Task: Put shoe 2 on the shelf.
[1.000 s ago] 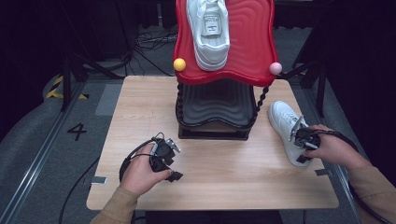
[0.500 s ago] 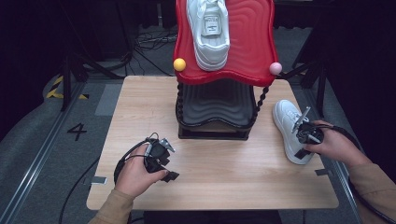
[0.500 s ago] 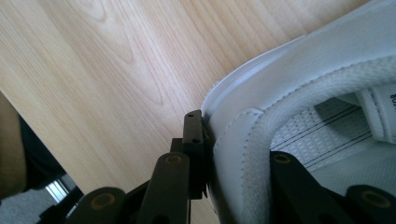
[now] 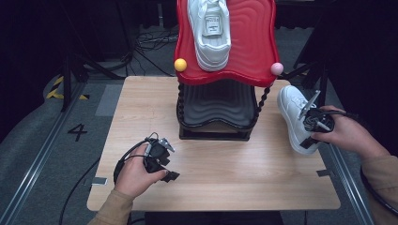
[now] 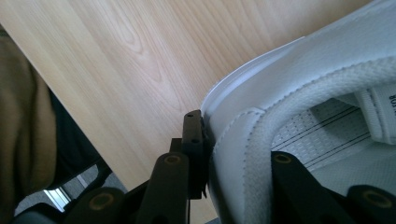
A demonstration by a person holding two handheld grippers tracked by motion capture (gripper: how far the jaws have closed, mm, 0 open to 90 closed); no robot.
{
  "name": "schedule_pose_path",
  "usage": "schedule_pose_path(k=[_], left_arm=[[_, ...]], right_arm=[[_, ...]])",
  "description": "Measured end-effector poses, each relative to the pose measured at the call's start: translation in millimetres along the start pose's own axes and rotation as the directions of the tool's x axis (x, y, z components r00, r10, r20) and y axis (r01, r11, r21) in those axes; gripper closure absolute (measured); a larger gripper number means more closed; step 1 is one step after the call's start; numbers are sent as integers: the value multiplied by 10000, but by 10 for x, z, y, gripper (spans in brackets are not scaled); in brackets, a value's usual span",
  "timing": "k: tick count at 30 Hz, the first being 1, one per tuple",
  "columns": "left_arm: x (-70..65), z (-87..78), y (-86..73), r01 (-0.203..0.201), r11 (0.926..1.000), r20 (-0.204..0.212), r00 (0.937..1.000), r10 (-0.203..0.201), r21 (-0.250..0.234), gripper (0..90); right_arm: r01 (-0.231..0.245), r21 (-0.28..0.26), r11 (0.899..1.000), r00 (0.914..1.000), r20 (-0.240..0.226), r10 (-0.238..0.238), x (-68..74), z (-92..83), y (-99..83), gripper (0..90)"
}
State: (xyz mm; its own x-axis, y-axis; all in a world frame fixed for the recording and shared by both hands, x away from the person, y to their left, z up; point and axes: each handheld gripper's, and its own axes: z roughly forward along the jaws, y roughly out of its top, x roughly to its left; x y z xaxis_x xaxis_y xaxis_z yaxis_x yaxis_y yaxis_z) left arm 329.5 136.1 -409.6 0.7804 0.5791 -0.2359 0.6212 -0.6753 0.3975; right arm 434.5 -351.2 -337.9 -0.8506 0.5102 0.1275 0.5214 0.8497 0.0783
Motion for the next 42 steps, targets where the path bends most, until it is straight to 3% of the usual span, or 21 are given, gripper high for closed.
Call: schedule_pose_path(k=[4, 17, 35, 42], left_arm=[[4, 11, 2, 8, 10000, 43, 10000, -8, 33, 355], [-1, -43, -21, 47, 9999, -28, 10000, -47, -90, 354], [23, -94, -104, 229, 9996, 16, 9997, -228, -170, 352], [44, -88, -81, 66, 9998, 133, 9999, -63, -182, 351]], right_arm=[[52, -143, 9999, 10000, -10, -53, 59, -216, 56, 766], [379, -522, 9979, 9964, 783, -337, 260, -831, 185, 760], [602, -634, 9962, 9884, 1431, -506, 443, -1475, 434, 761], [582, -750, 9955, 9818, 1851, -435, 489, -1735, 582, 760]])
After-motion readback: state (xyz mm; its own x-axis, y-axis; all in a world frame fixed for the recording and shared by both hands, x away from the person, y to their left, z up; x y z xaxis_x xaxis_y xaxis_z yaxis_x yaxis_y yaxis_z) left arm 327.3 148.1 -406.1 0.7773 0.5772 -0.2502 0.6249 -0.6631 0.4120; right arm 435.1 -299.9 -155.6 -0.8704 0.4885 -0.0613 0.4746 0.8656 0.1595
